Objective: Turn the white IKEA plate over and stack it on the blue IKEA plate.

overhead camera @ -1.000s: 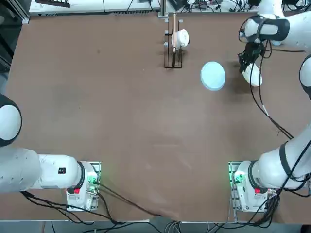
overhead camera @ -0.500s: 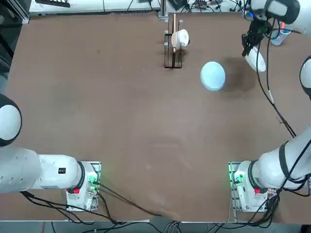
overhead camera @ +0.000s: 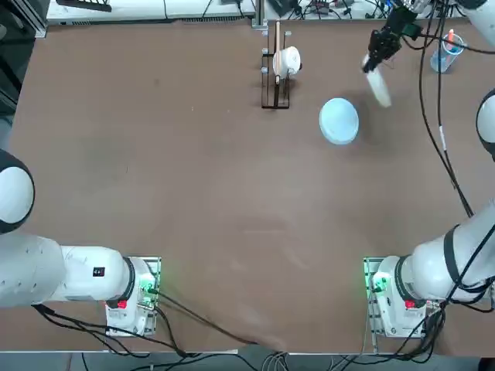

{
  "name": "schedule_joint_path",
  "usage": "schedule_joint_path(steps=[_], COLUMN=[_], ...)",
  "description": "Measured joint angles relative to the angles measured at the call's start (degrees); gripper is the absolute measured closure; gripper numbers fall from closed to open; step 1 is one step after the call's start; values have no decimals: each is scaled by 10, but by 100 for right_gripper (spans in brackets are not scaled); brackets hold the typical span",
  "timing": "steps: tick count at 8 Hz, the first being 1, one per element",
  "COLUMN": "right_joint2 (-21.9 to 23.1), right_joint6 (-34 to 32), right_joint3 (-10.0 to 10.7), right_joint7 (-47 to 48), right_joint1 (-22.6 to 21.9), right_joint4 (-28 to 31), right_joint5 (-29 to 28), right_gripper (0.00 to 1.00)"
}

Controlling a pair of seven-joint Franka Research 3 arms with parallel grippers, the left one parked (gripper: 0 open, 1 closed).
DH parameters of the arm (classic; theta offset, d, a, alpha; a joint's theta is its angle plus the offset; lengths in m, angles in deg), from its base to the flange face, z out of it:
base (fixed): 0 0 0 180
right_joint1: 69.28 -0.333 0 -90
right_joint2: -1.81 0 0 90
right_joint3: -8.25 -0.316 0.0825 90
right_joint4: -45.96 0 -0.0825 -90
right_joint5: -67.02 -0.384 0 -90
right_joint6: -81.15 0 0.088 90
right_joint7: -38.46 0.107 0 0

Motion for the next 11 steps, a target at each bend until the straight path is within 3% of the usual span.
schedule_joint_path(steps=[2,5,9,11], right_joint2=[-1,-3,-8,-11], right_joint6=[-17,-22,-31,-32], right_joint3=[-6,-19,-18,-18], right_joint7=[-17,-68,-243,-331], right_joint1=[-3,-7,1,4], right_joint4=[0,17,92,142], right_joint5=[-92,-178,-317,-352], right_gripper=[97,97,97,97])
